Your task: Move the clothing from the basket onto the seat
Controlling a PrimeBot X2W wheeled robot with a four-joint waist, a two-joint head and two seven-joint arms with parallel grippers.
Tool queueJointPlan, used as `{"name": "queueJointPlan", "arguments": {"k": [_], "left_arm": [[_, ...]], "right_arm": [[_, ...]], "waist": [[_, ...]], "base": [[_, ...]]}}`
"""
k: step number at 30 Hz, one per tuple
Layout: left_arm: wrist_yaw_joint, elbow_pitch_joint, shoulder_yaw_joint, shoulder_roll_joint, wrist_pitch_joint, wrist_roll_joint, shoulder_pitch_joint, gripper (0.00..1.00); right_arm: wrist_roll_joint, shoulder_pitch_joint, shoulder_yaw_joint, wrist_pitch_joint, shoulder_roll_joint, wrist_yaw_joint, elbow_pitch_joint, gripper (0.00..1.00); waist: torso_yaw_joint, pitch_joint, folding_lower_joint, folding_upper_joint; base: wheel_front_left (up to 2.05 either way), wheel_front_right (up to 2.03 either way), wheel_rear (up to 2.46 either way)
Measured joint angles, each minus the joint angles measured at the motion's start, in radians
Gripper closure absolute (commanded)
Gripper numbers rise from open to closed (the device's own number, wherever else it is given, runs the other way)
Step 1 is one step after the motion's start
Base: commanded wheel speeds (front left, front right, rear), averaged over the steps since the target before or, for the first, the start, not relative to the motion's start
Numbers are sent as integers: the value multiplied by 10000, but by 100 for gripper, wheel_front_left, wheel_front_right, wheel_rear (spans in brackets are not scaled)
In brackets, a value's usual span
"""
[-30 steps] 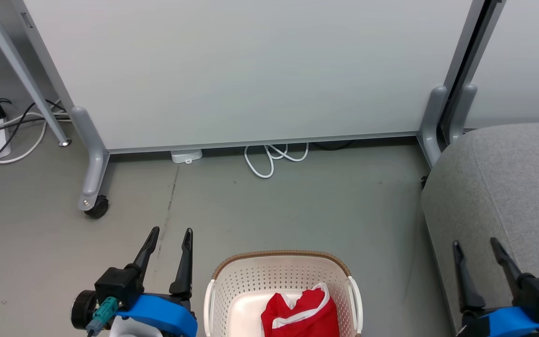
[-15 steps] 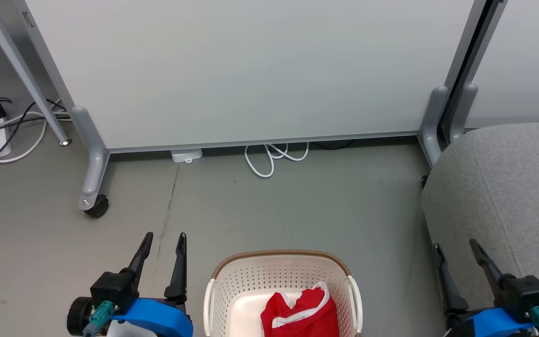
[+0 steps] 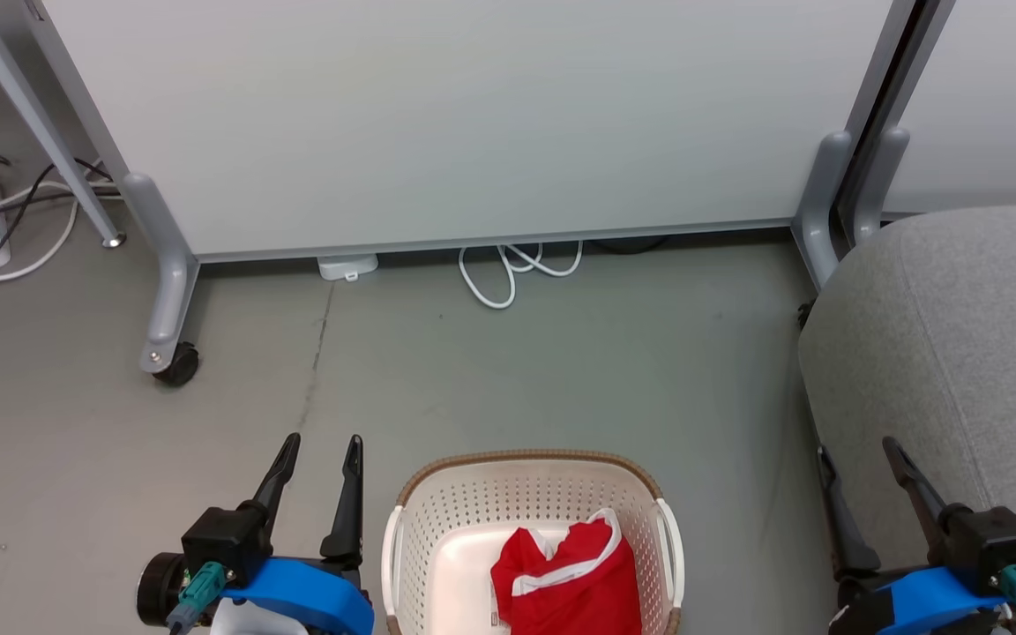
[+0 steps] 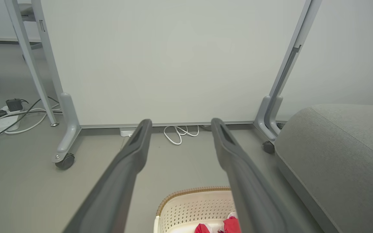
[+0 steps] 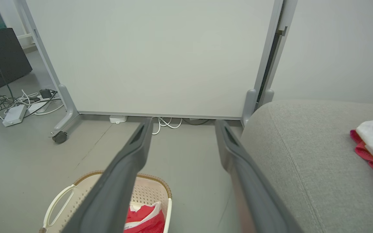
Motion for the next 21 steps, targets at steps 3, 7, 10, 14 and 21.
{"name": "queueJointPlan", "arguments": {"k": [3, 7, 10, 14, 21], "left_arm": [[0, 17, -61, -17, 0, 0, -95, 0], [0, 111, -163, -38, 2, -2, -263, 0], [0, 169, -313, -50, 0, -2, -510, 0], [0, 362, -529, -86, 0, -4, -947, 0], [0, 871, -1135, -138, 0, -52, -1965, 0]], "right_arm": [[0, -165, 36, -13, 2, 0, -52, 0], [-8, -474, 98, -65, 2, 0, -155, 0], [-65, -723, 155, -63, 4, 0, -290, 0], [-136, -1176, 265, -17, -27, 0, -514, 0], [-153, -2102, 466, 50, -372, 0, -901, 0]], "waist": [[-13, 218, 0, 0], [-69, 610, 0, 0], [-125, 1010, 1, 0], [-209, 1694, 1, 0], [-377, 3200, 2, 0]], "base": [[0, 0, 0], [0, 0, 0], [0, 0, 0], [0, 0, 0], [0, 0, 0]]}}
